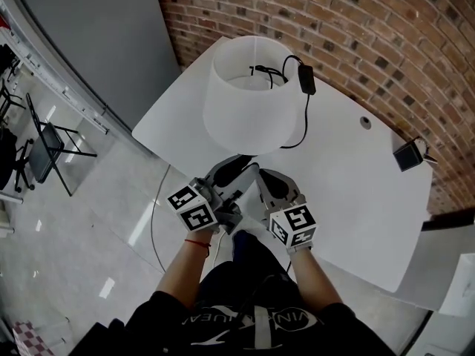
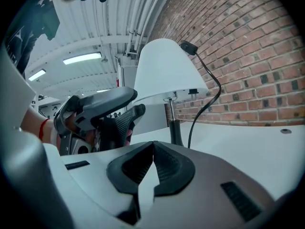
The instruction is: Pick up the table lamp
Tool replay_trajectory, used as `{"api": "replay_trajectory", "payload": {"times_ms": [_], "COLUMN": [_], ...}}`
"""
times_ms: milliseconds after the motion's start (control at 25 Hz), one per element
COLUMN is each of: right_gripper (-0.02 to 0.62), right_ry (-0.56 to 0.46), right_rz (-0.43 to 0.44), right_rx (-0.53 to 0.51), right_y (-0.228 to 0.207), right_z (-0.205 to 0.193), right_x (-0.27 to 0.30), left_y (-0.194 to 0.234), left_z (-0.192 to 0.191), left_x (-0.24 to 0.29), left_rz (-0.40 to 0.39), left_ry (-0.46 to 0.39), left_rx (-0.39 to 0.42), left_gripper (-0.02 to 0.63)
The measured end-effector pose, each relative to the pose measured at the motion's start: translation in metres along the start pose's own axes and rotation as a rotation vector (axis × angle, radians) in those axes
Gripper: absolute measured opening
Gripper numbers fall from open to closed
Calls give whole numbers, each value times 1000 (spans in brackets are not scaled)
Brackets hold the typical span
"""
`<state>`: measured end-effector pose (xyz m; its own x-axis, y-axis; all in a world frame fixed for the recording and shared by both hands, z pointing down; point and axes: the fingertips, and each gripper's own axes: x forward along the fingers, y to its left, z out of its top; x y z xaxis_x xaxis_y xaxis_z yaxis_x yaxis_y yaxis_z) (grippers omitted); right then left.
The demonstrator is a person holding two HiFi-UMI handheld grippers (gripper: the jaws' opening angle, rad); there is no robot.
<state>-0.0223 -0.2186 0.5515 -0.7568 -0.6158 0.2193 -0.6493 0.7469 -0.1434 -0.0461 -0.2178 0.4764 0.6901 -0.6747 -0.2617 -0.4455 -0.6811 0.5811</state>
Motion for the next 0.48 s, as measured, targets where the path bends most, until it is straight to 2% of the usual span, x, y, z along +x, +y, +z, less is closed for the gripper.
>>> {"api": "replay_trajectory", "payload": {"times_ms": [200, 320, 480], "right_gripper": [2, 2, 2], "right_ry": [15, 22, 35], "right_rz": [-2, -1, 13], "right_rx": [13, 21, 22], "right_y": [-10, -14, -13], "right_z": [-5, -4, -3], "right_x": [11, 17, 23], "left_y": [7, 7, 10], "left_z": [19, 27, 32], "left_x": [6, 12, 16], "left_rz": [-86, -126, -140], "left_ry": [-72, -80, -79], "left_rx": [-43, -42, -44], "left_gripper": [127, 127, 125]}}
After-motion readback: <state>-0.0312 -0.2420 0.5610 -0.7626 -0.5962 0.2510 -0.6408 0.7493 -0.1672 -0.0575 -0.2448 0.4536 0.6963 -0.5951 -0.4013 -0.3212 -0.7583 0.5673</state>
